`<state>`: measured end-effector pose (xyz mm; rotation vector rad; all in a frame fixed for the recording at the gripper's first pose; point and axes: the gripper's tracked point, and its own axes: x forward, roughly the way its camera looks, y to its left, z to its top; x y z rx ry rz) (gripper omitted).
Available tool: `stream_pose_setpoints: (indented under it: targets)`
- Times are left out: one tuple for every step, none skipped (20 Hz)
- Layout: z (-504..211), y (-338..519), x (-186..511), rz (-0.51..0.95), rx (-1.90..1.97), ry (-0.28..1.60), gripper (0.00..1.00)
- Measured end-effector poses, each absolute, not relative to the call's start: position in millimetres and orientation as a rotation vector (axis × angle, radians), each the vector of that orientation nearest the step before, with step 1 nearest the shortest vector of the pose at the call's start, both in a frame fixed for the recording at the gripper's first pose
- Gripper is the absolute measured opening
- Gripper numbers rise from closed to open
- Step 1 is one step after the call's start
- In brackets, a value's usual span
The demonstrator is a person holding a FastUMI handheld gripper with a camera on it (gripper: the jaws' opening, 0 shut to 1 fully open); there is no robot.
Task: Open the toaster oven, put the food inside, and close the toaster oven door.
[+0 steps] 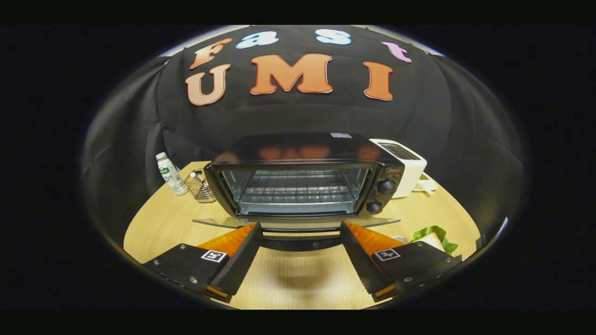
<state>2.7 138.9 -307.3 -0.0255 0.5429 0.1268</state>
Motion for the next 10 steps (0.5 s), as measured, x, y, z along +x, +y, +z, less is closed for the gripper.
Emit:
stream_pose_setpoints:
  targets:
    - [-313,139,-2,0.127,-0.028,0.554,0.99]
    - [-319,138,-6,0.127,-0.028,0.567,0.99]
    - [-325,137,-11,0.126,-0.027,0.579,0.99]
    - [-332,137,-15,0.126,-0.028,0.593,0.99]
    - [-339,137,-19,0.128,-0.032,0.611,0.99]
    - [-346,136,-24,0.129,-0.037,0.630,0.99]
    - [-354,136,-28,0.131,-0.044,0.650,0.99]
    - [-364,134,-33,0.131,-0.047,0.672,0.98]
    - [-373,135,-36,0.130,-0.047,0.694,0.99]
    - [-383,133,-40,0.129,-0.048,0.715,0.99]
